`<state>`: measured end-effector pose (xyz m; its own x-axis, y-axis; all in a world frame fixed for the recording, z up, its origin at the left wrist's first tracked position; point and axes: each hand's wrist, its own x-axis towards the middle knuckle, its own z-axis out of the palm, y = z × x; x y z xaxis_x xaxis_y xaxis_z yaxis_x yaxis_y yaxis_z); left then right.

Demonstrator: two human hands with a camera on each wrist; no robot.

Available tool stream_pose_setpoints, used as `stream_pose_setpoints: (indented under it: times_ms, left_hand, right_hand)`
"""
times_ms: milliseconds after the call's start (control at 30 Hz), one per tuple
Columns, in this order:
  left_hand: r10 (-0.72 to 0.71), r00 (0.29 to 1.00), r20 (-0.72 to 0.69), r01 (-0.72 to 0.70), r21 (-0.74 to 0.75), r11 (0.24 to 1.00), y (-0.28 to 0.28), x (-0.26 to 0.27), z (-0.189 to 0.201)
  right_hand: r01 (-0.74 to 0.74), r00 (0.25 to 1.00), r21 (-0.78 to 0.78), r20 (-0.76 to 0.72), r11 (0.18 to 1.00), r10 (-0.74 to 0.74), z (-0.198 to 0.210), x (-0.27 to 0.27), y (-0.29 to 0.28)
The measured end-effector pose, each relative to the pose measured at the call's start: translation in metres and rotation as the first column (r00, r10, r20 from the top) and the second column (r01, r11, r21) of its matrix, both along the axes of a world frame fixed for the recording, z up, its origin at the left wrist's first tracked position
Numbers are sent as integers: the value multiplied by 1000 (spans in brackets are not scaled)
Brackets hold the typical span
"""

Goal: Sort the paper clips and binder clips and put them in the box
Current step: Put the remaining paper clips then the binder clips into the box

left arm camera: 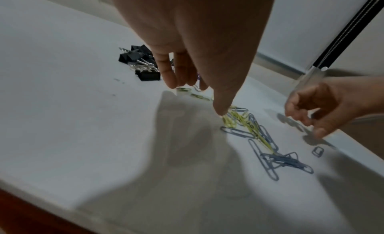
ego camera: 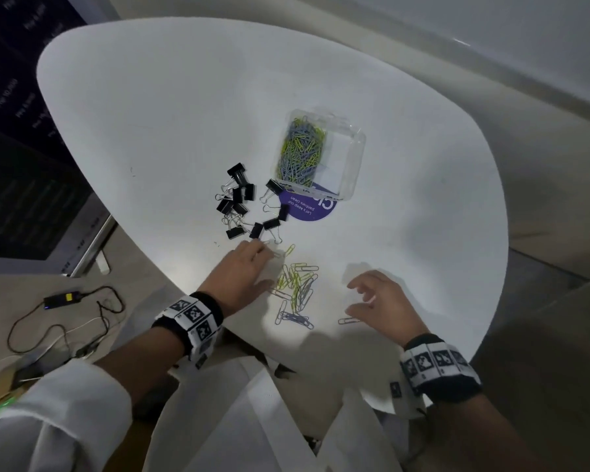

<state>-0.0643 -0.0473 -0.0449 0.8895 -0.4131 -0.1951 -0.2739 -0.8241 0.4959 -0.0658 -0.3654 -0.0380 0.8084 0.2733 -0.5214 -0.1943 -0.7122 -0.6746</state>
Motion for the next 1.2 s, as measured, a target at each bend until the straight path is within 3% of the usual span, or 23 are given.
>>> stream_pose_setpoints:
  times_ms: [100,200,467,567,667,800,867,967,1033,1200]
  left_hand:
    - [-18,998,-53,22,74,997,13,-8,-7]
    - [-70,994,-83,78,101,992,13,-15,-10]
    - [-214,958,-189,205,-67,976,-16,-28,-17]
    - [-250,958,-139,244,-57,968,-26,-33,-18]
    - [-225,974,-30,222,-78,972,-32,-34,-21]
    - [-104,992,68,110,-77,991,-36,-20,-13]
    - [-71,997,29,73,-40,997,-38,-9,-10]
    - [-92,994,-51,95,55,994,-39,-1,-13]
    - [-106,994,-32,108,48,993,-39,0,-17]
    - [-73,997,40,74,-21,997,-40,-3,-28]
  right_hand:
    - [-43,995,-82,-93,996,35,3,-8,-26]
    - [-108,988,-66,-117,992,100,-6,-19,-20]
    - [-166,984,0,72,986,165,-23,-21,35]
    - [-152,973,-5,176,988,151,-22,-13,53]
    - [-185,945,-106,254,977,206,-24,-2,64]
    - [-193,950,-51,239,980,200,-24,5,71]
    - [-177,956,-21,233,984,177,-22,2,72]
    - [-218,961,-114,147,969,234,-18,-6,75]
    - [-229,957,-162,145,960,253,-19,-9,80]
    - [-142,965,-69,214,987,154,-28,-8,95]
